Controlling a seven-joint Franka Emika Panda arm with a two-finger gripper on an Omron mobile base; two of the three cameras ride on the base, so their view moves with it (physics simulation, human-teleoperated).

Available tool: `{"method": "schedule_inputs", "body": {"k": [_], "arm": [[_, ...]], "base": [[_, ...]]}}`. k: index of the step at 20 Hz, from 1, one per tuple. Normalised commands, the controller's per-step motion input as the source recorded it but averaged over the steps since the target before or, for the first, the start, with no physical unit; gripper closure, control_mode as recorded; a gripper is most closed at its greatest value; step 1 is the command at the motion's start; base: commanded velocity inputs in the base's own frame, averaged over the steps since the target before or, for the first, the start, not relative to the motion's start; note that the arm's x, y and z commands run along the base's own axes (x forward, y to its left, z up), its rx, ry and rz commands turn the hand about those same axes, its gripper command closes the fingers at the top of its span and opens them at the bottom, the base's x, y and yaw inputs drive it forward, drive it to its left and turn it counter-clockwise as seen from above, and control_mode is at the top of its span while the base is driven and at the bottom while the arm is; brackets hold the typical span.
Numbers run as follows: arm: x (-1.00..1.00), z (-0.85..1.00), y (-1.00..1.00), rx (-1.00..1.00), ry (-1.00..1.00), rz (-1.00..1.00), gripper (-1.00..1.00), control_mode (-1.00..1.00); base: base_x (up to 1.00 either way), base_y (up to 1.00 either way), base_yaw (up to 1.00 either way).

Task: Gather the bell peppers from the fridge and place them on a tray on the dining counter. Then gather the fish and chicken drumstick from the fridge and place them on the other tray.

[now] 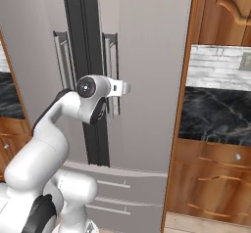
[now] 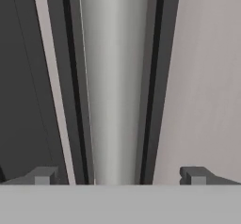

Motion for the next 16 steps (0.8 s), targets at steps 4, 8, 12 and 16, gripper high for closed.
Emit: {"method": "schedule_inputs", "body": {"k": [4, 8, 12, 16], "arm": [[0.36, -0.02, -0.23, 0.0, 0.0, 0.0, -1.0, -1.0], [0.25, -0.02, -0.15, 0.0, 0.0, 0.0, 1.0, -1.0], [0.03, 0.0, -0.07, 0.0, 0.0, 0.0, 1.0, -1.0], [0.0, 0.0, 0.0, 0.0, 0.0, 0.0, 1.0, -1.0]], "base": [[0.0, 0.0, 0.0], [0.0, 0.0, 0.0], [0.0, 0.0, 0.0], [0.0, 0.0, 0.0]]}}
